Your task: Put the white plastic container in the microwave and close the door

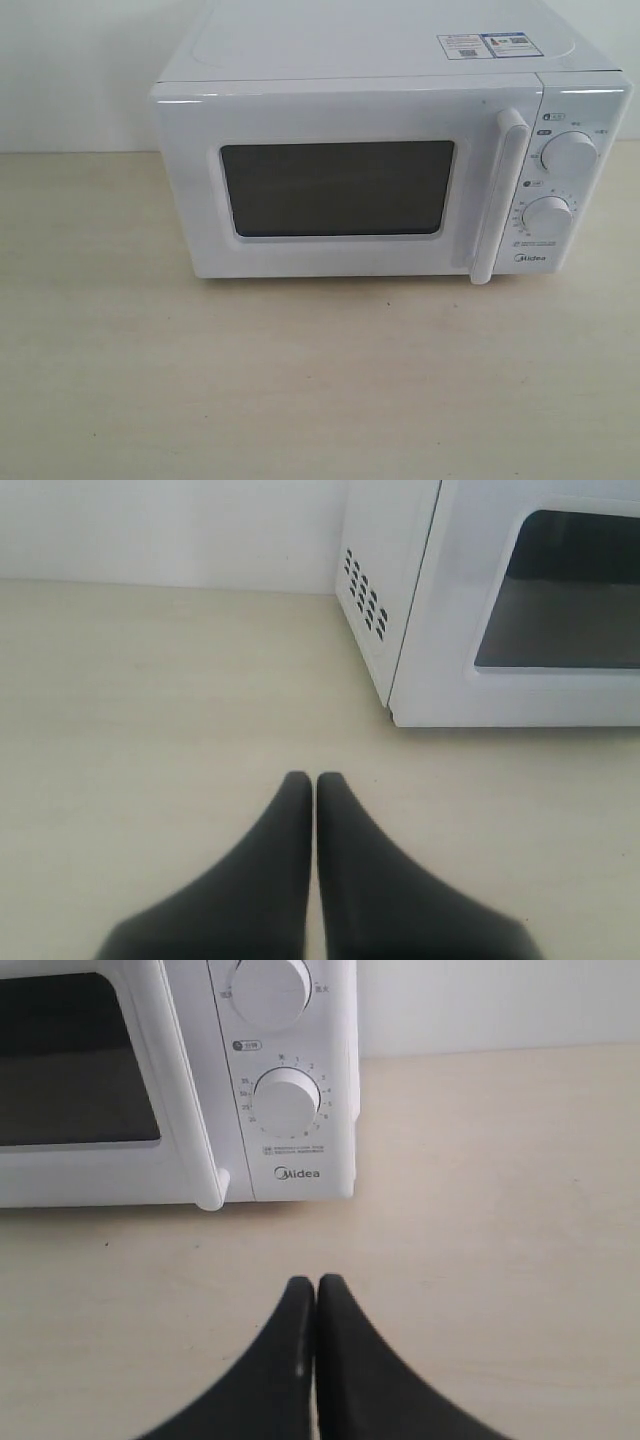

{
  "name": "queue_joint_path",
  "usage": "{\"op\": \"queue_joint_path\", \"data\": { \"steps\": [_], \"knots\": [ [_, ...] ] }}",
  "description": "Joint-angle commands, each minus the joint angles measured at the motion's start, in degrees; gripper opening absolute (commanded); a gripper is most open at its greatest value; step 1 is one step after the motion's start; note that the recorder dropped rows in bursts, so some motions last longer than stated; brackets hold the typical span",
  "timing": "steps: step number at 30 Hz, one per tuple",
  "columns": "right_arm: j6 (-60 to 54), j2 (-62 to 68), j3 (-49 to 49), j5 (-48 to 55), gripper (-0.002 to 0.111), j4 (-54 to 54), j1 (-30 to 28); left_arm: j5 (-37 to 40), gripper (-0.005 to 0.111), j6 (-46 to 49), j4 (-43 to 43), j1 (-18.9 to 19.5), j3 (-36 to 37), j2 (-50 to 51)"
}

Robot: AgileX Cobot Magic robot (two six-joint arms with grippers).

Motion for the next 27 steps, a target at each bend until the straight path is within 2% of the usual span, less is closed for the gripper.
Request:
{"op": "queue_joint_path", "data": {
  "steps": [1,27],
  "knots": [
    [-0.4,-0.3,0.0,-1.1,0.0,-0.4,-0.2,-0.4,0.004,0.2,0.1,0.2,0.2,-0.1],
    [-0.4,-0.3,0.0,-1.8,0.0,-0.4,-0.2,-0.6,0.004,0.2,0.1,0.2,0.2,-0.1]
  ]
}}
